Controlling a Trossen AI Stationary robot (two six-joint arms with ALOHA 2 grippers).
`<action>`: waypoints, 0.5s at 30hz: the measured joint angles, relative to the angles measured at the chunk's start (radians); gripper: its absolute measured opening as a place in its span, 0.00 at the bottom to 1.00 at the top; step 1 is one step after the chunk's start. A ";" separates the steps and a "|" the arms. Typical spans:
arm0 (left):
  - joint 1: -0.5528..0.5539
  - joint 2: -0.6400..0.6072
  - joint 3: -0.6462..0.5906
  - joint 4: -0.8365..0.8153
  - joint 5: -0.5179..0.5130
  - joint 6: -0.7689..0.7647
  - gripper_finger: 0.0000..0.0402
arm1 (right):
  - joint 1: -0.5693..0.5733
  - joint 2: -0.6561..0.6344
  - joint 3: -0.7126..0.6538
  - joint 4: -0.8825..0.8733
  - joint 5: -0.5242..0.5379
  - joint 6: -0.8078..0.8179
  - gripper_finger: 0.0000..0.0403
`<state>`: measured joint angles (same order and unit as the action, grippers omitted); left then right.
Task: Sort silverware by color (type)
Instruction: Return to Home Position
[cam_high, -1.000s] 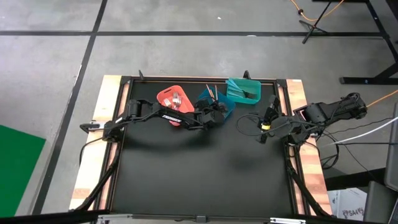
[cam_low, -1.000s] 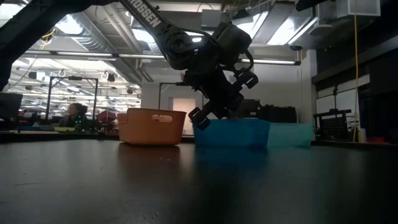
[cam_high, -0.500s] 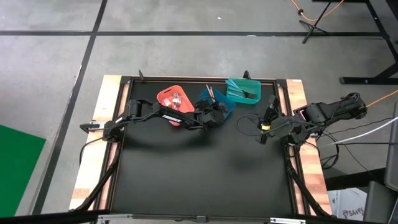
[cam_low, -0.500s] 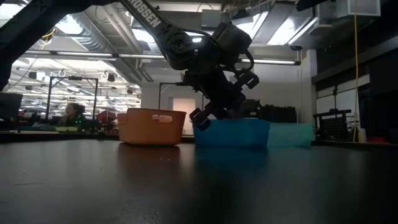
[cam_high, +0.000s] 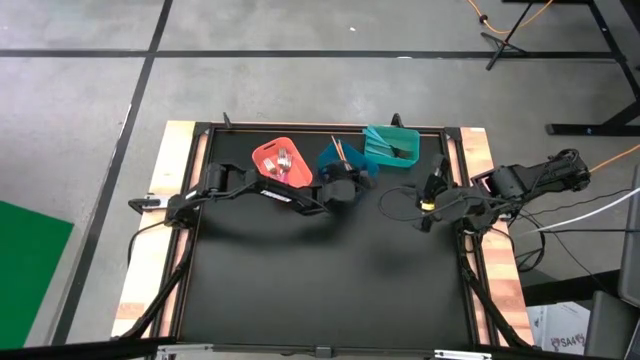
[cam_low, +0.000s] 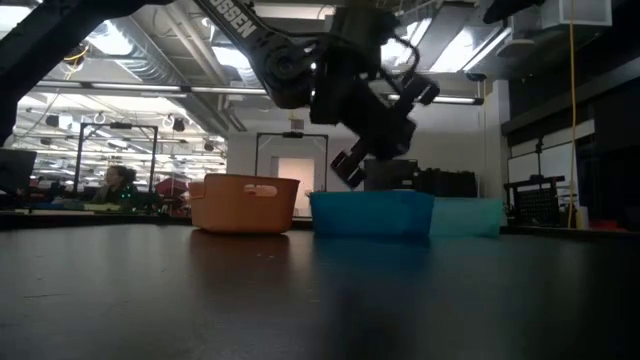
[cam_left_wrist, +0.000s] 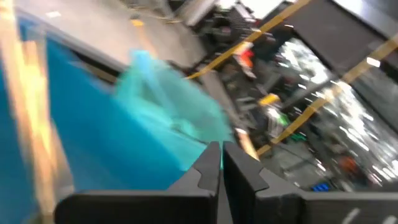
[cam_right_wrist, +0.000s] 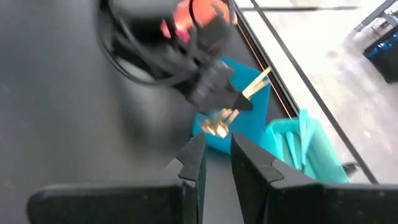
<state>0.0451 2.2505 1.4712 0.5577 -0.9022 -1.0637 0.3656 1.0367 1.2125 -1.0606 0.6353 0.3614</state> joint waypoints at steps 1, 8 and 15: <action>-0.004 0.000 0.000 0.044 0.013 0.054 0.02 | 0.000 0.000 0.000 -0.023 0.000 0.000 0.15; -0.033 -0.042 0.000 0.187 0.225 0.293 0.00 | 0.000 0.000 0.000 -0.135 0.000 0.083 0.15; -0.076 -0.147 0.000 0.180 0.515 0.635 0.00 | 0.000 0.000 0.000 -0.139 -0.086 0.106 0.15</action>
<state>-0.0305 2.1031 1.4712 0.7376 -0.3872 -0.4288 0.3660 1.0367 1.2121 -1.1993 0.5498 0.4677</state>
